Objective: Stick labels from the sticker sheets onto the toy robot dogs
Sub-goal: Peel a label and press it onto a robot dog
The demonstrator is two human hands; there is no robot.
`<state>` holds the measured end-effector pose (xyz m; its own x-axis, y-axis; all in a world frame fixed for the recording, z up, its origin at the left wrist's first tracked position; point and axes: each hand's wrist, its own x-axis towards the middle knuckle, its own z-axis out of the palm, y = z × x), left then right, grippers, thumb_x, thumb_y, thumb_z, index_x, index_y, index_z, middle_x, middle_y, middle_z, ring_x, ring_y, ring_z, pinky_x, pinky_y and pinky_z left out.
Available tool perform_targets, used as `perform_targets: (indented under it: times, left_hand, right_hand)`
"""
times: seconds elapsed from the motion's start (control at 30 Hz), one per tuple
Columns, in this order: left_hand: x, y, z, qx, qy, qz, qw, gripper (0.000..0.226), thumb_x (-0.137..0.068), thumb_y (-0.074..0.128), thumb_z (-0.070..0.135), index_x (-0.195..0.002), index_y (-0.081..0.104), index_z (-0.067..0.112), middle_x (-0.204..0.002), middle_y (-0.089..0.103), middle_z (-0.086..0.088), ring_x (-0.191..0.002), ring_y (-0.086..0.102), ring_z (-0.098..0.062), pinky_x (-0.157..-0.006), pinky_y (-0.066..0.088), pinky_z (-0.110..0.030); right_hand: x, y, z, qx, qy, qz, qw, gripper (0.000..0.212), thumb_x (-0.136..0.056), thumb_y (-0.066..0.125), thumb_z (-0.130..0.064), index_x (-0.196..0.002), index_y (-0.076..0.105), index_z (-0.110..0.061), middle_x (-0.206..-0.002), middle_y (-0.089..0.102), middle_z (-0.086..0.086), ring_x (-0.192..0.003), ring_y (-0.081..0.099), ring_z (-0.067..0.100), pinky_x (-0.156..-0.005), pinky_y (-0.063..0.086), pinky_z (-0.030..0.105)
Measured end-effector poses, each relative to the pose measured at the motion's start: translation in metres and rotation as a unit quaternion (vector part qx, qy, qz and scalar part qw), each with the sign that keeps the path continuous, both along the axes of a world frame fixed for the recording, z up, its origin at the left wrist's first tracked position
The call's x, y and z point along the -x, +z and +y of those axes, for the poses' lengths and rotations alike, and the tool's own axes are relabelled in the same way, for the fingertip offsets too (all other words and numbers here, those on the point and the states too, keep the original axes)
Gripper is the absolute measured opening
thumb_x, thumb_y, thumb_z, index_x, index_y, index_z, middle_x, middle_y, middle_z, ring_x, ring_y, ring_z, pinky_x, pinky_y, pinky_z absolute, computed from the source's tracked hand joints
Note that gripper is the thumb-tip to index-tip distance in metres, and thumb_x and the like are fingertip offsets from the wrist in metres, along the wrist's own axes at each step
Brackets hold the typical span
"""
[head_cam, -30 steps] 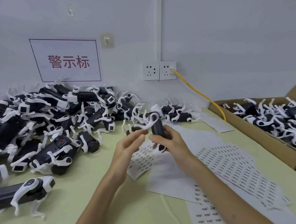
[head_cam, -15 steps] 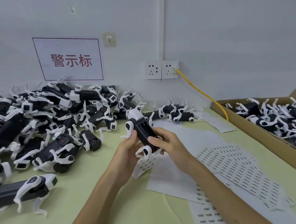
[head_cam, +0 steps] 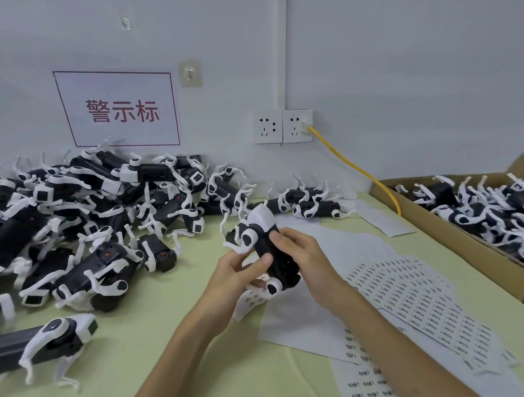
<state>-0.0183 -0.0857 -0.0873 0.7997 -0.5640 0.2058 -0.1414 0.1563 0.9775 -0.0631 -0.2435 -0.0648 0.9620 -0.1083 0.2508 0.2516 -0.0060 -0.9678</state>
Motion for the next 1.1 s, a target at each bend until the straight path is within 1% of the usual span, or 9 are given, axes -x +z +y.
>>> perform_targets:
  times: [0.27,0.4,0.53,0.7,0.8,0.87,0.93,1.03,1.1]
  left_hand:
    - [-0.001,0.002,0.007,0.08,-0.061,0.091,0.991,0.043,-0.095,0.063,0.032,-0.13,0.068,0.008,-0.133,0.066,-0.024,-0.127,0.06,-0.046,-0.111,0.042,-0.059]
    - [-0.002,0.005,0.006,0.104,-0.057,0.102,0.988,0.053,-0.096,0.06,0.037,-0.139,0.061,0.006,-0.136,0.065,-0.021,-0.127,0.063,-0.039,-0.097,0.051,-0.045]
    - [-0.006,0.004,0.007,0.124,-0.021,0.11,0.986,0.056,-0.099,0.058,0.044,-0.144,0.057,0.01,-0.14,0.064,-0.017,-0.133,0.055,-0.043,-0.101,0.034,-0.052]
    - [-0.014,0.006,0.011,0.233,0.055,0.171,0.956,0.056,-0.097,0.057,0.047,-0.138,0.056,0.01,-0.117,0.075,-0.003,-0.087,0.072,-0.014,-0.076,0.053,-0.027]
    - [-0.019,0.006,0.018,0.289,0.12,0.227,0.922,0.043,-0.086,0.069,0.049,-0.108,0.067,0.012,-0.087,0.071,-0.001,-0.067,0.064,-0.012,-0.062,0.056,-0.023]
    - [-0.021,0.005,0.023,0.305,0.15,0.251,0.906,0.052,-0.081,0.072,0.051,-0.115,0.067,0.011,-0.08,0.064,-0.002,-0.07,0.056,-0.014,-0.068,0.052,-0.024]
    - [-0.023,0.005,0.025,0.318,0.152,0.26,0.899,0.063,-0.084,0.072,0.051,-0.137,0.058,0.021,-0.08,0.054,-0.003,-0.071,0.045,-0.015,-0.072,0.041,-0.025]
    - [-0.022,0.007,0.026,0.31,0.164,0.268,0.897,0.038,-0.074,0.076,0.053,-0.097,0.072,0.024,-0.081,0.058,0.003,-0.077,0.049,-0.013,-0.079,0.041,-0.025]
    - [-0.022,0.008,0.026,0.301,0.181,0.27,0.897,0.034,-0.076,0.074,0.056,-0.095,0.071,0.028,-0.094,0.066,0.006,-0.094,0.057,-0.012,-0.094,0.04,-0.028]
  right_hand:
    - [-0.002,0.004,-0.005,-0.074,0.044,0.017,0.996,0.035,-0.096,0.062,-0.042,-0.102,0.077,-0.011,-0.097,0.074,0.006,-0.092,0.071,0.017,-0.075,0.055,0.022]
    - [-0.004,0.001,-0.005,-0.073,0.058,0.004,0.996,0.034,-0.093,0.062,-0.034,-0.111,0.076,-0.009,-0.104,0.074,0.009,-0.097,0.069,0.021,-0.078,0.053,0.025]
    - [-0.008,-0.001,-0.006,-0.059,0.045,-0.011,0.997,0.03,-0.09,0.066,-0.028,-0.118,0.076,-0.021,-0.117,0.071,0.02,-0.108,0.065,0.04,-0.1,0.05,0.051]
    - [-0.011,-0.006,-0.009,-0.007,-0.008,-0.012,1.0,0.018,-0.091,0.072,-0.02,-0.106,0.079,-0.026,-0.097,0.076,0.001,-0.087,0.069,0.015,-0.082,0.053,0.03]
    - [-0.015,-0.012,-0.014,0.095,-0.097,-0.015,0.991,0.019,-0.092,0.073,-0.013,-0.103,0.079,-0.026,-0.096,0.076,-0.006,-0.081,0.069,0.005,-0.078,0.048,0.019]
    - [-0.015,-0.015,-0.014,0.235,-0.117,-0.012,0.965,0.025,-0.089,0.077,-0.023,-0.113,0.075,-0.031,-0.105,0.072,-0.015,-0.091,0.064,-0.004,-0.082,0.042,0.014]
    - [-0.013,-0.021,-0.01,0.378,-0.053,0.008,0.924,0.05,-0.084,0.08,-0.04,-0.131,0.065,-0.037,-0.128,0.062,-0.018,-0.115,0.055,-0.003,-0.097,0.036,0.018]
    - [-0.012,-0.034,0.002,0.489,0.028,0.034,0.871,0.076,-0.075,0.077,-0.062,-0.143,0.049,-0.045,-0.145,0.047,-0.021,-0.131,0.039,0.005,-0.109,0.025,0.03]
    - [-0.012,-0.04,0.007,0.492,0.029,0.025,0.87,0.071,-0.073,0.075,-0.063,-0.138,0.054,-0.043,-0.138,0.052,-0.021,-0.124,0.043,0.003,-0.107,0.03,0.03]
